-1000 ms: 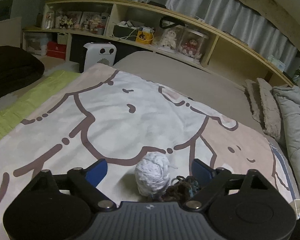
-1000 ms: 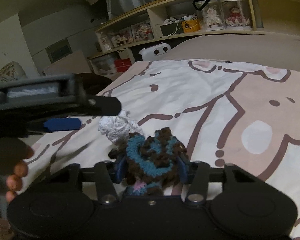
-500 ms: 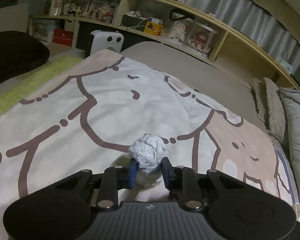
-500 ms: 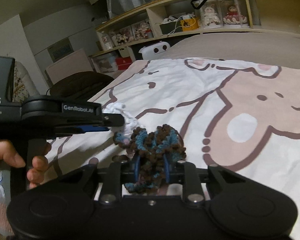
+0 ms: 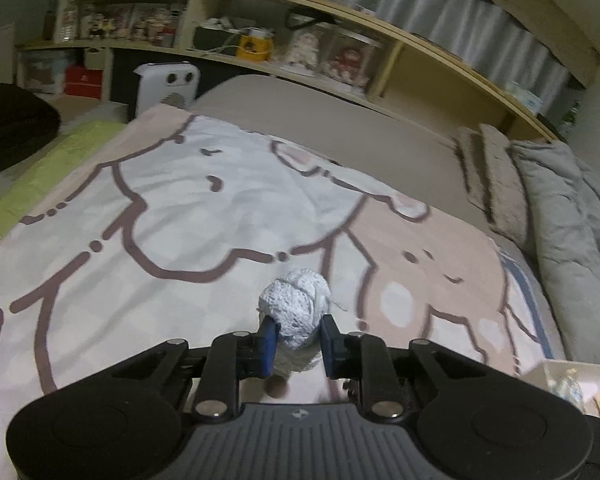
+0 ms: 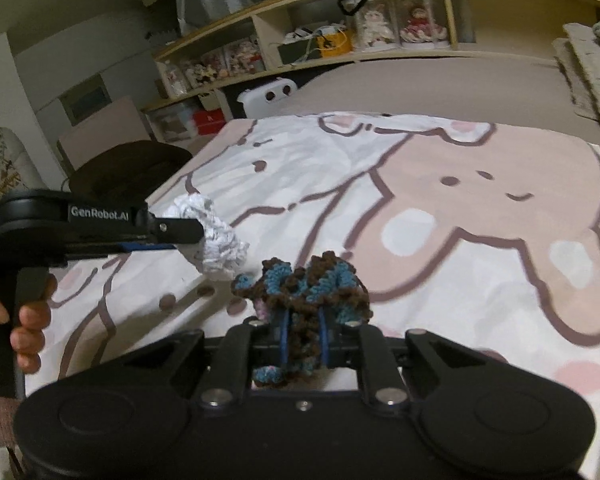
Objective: Organize objects
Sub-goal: 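Grasp the white crumpled ball with the left tool while the right tool grasps the scrunchie, then lift and carry the white ball and scrunchie with both tools over the box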
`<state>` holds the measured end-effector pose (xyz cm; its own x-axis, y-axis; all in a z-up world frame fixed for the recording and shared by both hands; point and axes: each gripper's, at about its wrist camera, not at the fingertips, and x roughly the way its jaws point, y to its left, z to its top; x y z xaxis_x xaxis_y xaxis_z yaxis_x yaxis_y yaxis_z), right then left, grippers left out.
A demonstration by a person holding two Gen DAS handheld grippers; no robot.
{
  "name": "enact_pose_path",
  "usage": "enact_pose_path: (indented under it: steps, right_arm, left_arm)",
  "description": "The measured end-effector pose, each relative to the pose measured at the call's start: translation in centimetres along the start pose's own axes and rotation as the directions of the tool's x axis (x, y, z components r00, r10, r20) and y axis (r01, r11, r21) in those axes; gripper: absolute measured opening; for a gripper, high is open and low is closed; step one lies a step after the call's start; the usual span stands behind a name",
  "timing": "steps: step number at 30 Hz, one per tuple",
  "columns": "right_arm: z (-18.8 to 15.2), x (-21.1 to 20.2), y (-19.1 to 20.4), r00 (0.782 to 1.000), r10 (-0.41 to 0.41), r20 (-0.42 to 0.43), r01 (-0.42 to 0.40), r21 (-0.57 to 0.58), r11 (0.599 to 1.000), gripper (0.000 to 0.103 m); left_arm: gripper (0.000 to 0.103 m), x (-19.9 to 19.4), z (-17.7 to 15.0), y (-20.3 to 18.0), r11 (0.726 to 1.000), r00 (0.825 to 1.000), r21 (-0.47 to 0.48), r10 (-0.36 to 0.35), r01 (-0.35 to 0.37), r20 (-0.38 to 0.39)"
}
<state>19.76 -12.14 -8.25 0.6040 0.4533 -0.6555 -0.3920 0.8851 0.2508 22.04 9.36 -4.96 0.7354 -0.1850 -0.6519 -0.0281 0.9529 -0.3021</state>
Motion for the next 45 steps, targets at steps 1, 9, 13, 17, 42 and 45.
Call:
enact_pose_path:
  steps: [1, 9, 13, 17, 42, 45]
  right_arm:
    - [-0.2, -0.6, -0.1, 1.0, -0.008, -0.01, 0.008, 0.006, 1.0, 0.015]
    - [-4.0, -6.4, -1.6, 0.995, -0.075, -0.067, 0.081, 0.095, 0.992, 0.015]
    - [-6.0, -8.0, -2.3, 0.991, -0.083, -0.101, 0.1, 0.18, 0.978, 0.015]
    - [-7.6, -8.8, -2.5, 0.987, -0.091, -0.135, 0.118, 0.204, 0.972, 0.016]
    - [-8.7, -6.8, -3.2, 0.981, -0.094, -0.169, 0.131, 0.22, 0.967, 0.054]
    - [-8.6, -6.2, -3.2, 0.978, -0.11, -0.175, 0.146, 0.211, 0.966, 0.062]
  left_arm:
    - [0.024, -0.2, -0.1, -0.3, 1.0, 1.0, 0.006, -0.012, 0.012, -0.005]
    - [0.024, -2.6, -2.6, -2.6, 0.993, 0.991, 0.042, -0.109, 0.113, -0.08]
    - [0.024, -3.5, -4.0, -3.4, 0.99, 0.985, 0.069, -0.113, 0.123, -0.133]
    - [0.024, -3.9, -6.2, -3.5, 0.989, 0.971, 0.096, -0.084, 0.108, -0.223]
    - [0.06, -2.2, -7.8, 0.6, 0.97, 0.977, -0.235, 0.013, -0.064, -0.213]
    - [0.06, -1.4, -8.4, 1.0, 0.951, 0.97, -0.298, 0.006, -0.081, -0.244]
